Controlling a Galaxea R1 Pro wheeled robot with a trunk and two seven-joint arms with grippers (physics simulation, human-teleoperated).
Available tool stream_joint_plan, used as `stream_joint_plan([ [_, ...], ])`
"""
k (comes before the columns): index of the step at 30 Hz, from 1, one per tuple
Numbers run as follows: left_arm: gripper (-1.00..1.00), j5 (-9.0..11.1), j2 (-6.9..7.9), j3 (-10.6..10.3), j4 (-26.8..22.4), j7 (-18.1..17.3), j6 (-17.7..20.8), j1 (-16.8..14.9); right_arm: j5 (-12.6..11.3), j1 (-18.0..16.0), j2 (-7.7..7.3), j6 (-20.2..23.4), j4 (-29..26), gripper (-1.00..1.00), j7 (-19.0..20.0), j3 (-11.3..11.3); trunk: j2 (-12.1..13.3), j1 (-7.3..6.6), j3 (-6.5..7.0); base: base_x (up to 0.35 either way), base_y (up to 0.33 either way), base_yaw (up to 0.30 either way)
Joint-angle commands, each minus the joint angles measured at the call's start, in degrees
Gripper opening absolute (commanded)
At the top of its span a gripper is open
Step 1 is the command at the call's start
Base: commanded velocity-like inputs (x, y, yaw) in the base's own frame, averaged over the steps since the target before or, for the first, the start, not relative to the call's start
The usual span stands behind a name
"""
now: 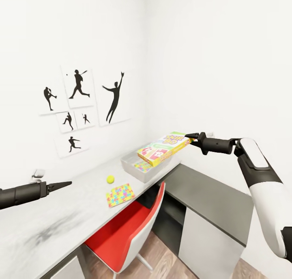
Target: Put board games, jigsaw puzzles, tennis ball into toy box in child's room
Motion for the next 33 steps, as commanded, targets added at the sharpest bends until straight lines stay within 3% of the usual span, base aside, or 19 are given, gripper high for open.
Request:
stream_joint_plan([
  [1,1.0,0.1,-0.04,0.0,0.0,-0.1,0.6,0.0,-0.8,0.0,-0.05,0.0,0.0,-1.0,-0.5,0.1,-0.1,0.05,-0.08,0.216,-0.27,-0.076],
  [13,1.0,0.0,-0.12,0.0,0.0,-0.1,0.6,0.0,-0.8,0.0,0.03,0.0,0.0,-1.0,-0.5,0.2,-0.1,0.05,-0.08,0.254,-0.219,-0.021],
  [26,1.0,0.0,-0.12,0.1,0.0,-0.1,0.6,0.0,-0.6,0.0,0.62,0.0,0.0,-1.0,-0.6,0.4,-0.1,0.05,-0.08,0.095,-0.026,-0.24],
  [29,1.0,0.0,-0.12,0.1,0.0,-0.1,0.6,0.0,2.0,0.0,0.81,0.0,0.0,-1.0,-0.6,1.4,-0.1,0.05,-0.08,0.002,0.0,-0.25],
  [33,1.0,0.0,-0.12,0.1,0.0,-0.1,0.6,0.0,3.3,0.0,0.88,0.0,0.0,-1.0,-0.6,1.6,-0.1,0.05,-0.08,0.0,0.0,-0.1],
])
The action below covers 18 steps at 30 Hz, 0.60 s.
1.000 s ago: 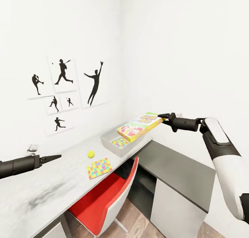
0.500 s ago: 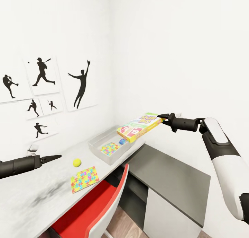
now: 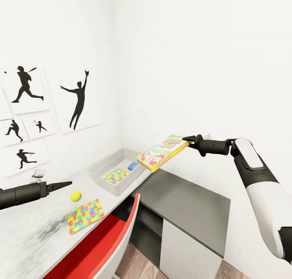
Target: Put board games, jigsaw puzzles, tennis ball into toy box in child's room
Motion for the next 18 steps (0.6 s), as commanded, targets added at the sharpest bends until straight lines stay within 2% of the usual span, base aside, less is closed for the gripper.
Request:
stream_joint_plan([
  [1,1.0,0.1,0.01,0.0,0.0,-0.1,0.6,0.0,-0.6,0.0,-0.05,0.0,-0.1,-1.0,-0.6,0.2,-0.1,0.03,-0.08,0.0,0.0,-0.029],
  [7,1.0,0.1,0.06,0.0,0.1,-0.2,0.6,0.0,-0.4,0.0,-0.01,0.0,-0.2,-1.0,-0.6,0.2,-0.1,0.03,-0.08,0.0,0.017,-0.008],
  [14,1.0,0.1,0.1,0.2,0.1,-0.2,0.6,0.0,-0.3,0.0,0.1,0.0,-0.2,-1.0,-0.6,0.2,-0.1,0.03,-0.08,0.0,0.195,0.0],
  [18,1.0,0.1,0.08,0.2,0.1,-0.2,0.6,0.0,-0.3,0.0,0.15,0.0,-0.2,-1.0,-0.6,0.3,-0.1,0.03,-0.07,0.0,0.074,0.026],
])
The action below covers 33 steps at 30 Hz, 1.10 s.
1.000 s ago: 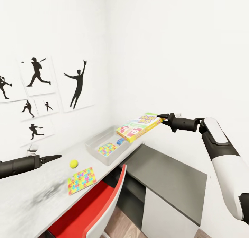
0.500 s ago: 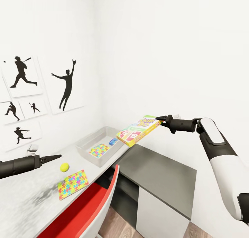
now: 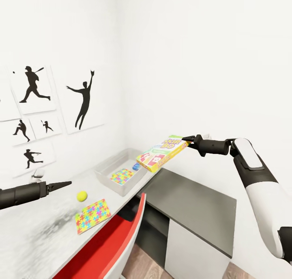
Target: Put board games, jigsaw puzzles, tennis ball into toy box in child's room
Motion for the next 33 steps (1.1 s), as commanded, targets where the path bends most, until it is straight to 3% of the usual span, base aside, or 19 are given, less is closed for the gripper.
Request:
stream_joint_plan([
  [1,1.0,0.1,0.01,0.0,0.0,-0.1,0.6,0.0,-0.7,0.0,-0.05,0.0,0.0,-1.0,-0.6,0.1,-0.1,0.03,-0.07,0.0,0.079,0.097],
  [11,1.0,0.1,-0.05,-0.1,0.0,-0.1,0.6,0.0,-0.7,0.0,-0.04,0.0,0.0,-1.0,-0.6,0.2,-0.1,0.03,0.3,0.043,0.119,0.18],
  [33,1.0,0.3,-0.06,-0.1,0.0,-0.1,0.6,0.0,-0.6,-0.5,0.03,0.0,0.3,-1.0,-1.6,0.8,-0.1,0.03,0.32,0.063,0.014,0.005],
])
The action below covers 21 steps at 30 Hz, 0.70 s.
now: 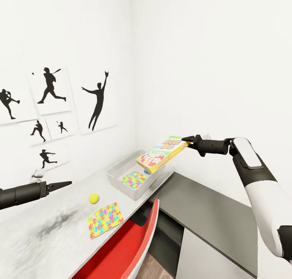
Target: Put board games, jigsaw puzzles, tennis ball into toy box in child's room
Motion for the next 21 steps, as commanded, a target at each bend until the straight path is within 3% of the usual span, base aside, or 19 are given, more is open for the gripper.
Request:
stream_joint_plan([
  [1,1.0,0.1,0.01,0.0,0.0,-0.1,0.6,0.0,-0.7,-0.2,0.04,0.0,-0.1,-1.0,-1.1,0.8,-0.1,0.03,-0.04,0.057,0.02,0.0],
  [4,1.0,0.0,0.01,0.0,0.0,-0.1,0.6,0.0,-0.7,-0.5,0.86,0.0,-0.2,-1.0,-2.7,2.9,-0.1,0.03,-0.04,0.031,0.011,0.0],
  [8,1.0,0.0,0.01,0.1,0.0,-0.1,0.6,0.0,-0.7,-1.3,4.21,0.0,-2.0,-1.0,-4.2,4.4,-0.1,0.03,-0.04,0.007,0.031,0.0],
  [10,1.0,0.0,0.04,0.2,0.0,-0.1,0.6,0.0,-0.8,-1.5,4.87,0.0,-2.7,-1.0,-4.3,4.5,-0.1,0.03,-0.04,0.002,0.013,0.0],
  [21,1.0,-0.2,0.1,0.2,0.0,-0.2,0.6,0.0,-0.8,-4.7,5.69,0.0,-2.4,-1.0,-4.4,4.9,-0.1,0.03,-0.04,0.0,0.002,0.0],
])
